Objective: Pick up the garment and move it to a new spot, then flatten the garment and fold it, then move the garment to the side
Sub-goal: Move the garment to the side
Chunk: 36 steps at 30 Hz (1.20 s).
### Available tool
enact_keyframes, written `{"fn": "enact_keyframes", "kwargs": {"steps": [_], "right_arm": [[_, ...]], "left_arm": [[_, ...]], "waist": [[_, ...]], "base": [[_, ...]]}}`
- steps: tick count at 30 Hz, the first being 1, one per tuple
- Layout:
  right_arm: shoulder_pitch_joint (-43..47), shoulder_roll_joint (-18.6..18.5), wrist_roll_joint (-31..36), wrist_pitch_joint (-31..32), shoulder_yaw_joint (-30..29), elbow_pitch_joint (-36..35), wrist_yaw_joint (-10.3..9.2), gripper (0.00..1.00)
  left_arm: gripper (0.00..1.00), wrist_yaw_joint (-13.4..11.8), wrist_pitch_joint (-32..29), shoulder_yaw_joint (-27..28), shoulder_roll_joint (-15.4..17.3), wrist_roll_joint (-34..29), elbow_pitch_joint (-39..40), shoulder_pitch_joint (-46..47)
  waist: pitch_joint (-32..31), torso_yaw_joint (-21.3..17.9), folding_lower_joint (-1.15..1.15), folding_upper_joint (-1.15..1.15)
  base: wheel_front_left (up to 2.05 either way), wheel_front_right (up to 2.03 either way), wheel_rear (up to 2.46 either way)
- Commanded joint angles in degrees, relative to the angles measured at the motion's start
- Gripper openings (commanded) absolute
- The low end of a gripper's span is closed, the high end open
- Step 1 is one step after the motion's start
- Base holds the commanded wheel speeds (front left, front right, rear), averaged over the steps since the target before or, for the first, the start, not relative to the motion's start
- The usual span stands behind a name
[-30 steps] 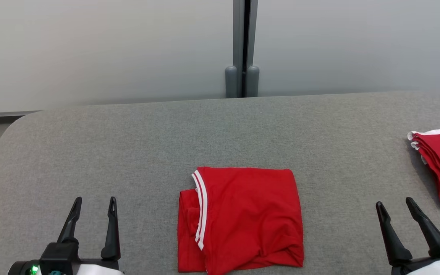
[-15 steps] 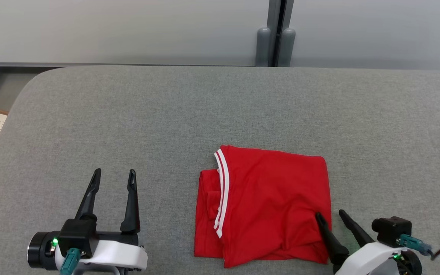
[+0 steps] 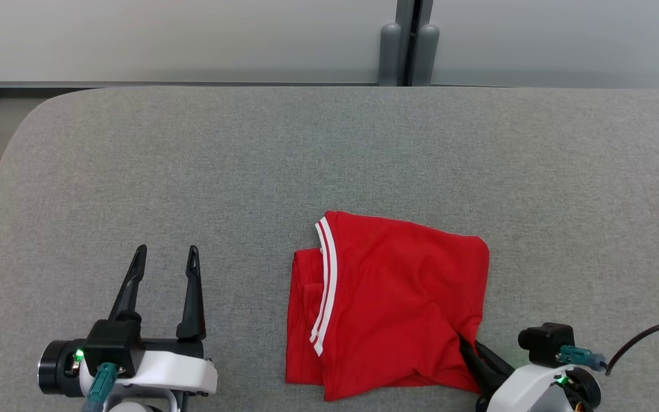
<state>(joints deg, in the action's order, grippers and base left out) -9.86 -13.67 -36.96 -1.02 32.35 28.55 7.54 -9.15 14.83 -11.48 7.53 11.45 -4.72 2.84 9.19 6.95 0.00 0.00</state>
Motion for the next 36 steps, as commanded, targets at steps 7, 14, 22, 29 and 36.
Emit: {"fn": "enact_keyframes", "kwargs": {"steps": [7,14,22,29,36], "right_arm": [[-1.76,-5.57,0.97,-3.19,2.08,-0.57,-0.15,0.0],[-4.24,-11.35,2.93,-4.81,2.8,-3.78,-0.1,0.0],[-8.76,-20.4,5.82,-2.63,5.47,-8.62,-0.11,0.0],[-16.07,-24.94,5.29,-3.79,7.68,-8.77,-0.11,0.0],[-26.59,-28.05,5.53,-7.24,8.95,-5.82,-0.11,0.0]], "left_arm": [[1.0,0.09,0.4,0.83,0.29,-0.5,-0.19,1.39],[1.0,-0.36,0.38,1.76,0.54,-0.83,1.56,1.09],[1.0,-0.92,0.39,2.26,0.98,-1.82,4.77,1.96],[1.0,-0.92,0.21,1.5,1.35,-2.97,6.11,5.25],[1.0,-0.59,-0.97,0.31,1.87,-4.34,7.64,9.64]], "waist": [[-0.24,-2.11,0.0,0.0],[0.27,-6.73,0.0,0.0],[2.81,-16.05,0.0,0.0],[7.13,-21.25,0.0,0.0],[12.99,-21.82,0.0,0.0]], "base": [[0.0,0.0,0.0],[0.0,0.0,0.0],[0.0,0.0,0.0],[0.0,0.0,0.0],[0.0,0.0,0.0]]}}
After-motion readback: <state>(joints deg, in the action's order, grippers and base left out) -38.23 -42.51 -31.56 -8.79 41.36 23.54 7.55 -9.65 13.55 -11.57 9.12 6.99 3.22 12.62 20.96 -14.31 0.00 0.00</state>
